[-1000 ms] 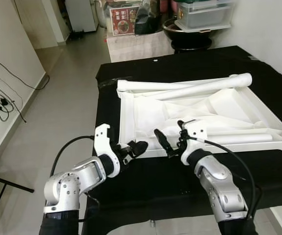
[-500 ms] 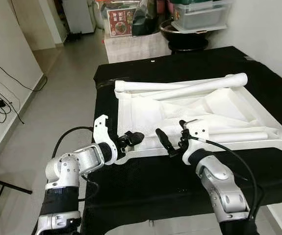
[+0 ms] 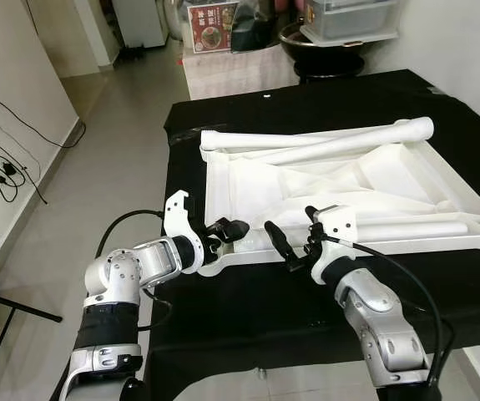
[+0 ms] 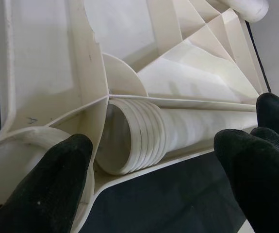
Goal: Building children table
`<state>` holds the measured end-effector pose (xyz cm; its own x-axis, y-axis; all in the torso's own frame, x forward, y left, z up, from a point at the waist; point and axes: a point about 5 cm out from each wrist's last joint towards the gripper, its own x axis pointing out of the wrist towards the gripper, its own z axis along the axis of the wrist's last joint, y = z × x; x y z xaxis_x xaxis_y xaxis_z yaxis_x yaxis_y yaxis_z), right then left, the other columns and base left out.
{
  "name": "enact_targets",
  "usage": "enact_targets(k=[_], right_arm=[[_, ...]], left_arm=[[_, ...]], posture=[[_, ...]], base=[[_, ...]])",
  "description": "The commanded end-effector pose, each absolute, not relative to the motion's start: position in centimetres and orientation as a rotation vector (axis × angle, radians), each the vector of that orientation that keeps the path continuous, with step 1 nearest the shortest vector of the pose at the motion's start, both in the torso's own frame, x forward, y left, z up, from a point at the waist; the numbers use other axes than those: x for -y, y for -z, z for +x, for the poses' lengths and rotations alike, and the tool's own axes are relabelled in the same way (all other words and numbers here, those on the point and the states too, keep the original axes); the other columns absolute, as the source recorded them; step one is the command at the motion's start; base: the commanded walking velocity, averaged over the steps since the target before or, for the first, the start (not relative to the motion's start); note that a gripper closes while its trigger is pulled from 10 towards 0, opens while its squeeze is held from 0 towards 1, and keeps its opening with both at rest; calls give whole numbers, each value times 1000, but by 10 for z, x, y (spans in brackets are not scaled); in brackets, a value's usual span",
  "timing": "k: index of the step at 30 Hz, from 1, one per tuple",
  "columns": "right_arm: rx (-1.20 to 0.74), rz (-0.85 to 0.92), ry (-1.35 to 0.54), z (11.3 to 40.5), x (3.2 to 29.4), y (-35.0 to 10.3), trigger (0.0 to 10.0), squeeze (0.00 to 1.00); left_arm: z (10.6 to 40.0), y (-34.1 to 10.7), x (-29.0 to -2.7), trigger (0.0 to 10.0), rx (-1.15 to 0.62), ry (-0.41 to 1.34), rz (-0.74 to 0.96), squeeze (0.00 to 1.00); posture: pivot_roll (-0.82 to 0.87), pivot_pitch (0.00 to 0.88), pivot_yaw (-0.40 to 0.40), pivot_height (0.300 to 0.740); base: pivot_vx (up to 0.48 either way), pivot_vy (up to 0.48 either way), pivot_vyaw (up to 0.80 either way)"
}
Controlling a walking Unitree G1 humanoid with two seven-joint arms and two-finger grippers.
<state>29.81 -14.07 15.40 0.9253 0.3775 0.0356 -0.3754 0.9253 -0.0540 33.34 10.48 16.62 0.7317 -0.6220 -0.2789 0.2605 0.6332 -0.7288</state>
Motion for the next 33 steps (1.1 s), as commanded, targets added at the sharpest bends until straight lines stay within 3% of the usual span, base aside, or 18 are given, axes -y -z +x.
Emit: enact_targets(k=[1,16,33], right_arm=[[34,-31,-404,294,137,-153,10000,0],[26,-20,-413,284,135,-156,10000,0],[28,-24,-410,281,135,-161,10000,0]], left_arm=[[335,-164,-106,10000,-560,534,-721,0],[338,-185,-89,10000,-566,719,-777,0],[352,-177,-93,10000,-621,708,-864,0]], posture=[[-164,113,94,740],[-173,142,106,740],[-183,167,106,740]], base=[[0,0,0],[0,0,0],[0,0,0]])
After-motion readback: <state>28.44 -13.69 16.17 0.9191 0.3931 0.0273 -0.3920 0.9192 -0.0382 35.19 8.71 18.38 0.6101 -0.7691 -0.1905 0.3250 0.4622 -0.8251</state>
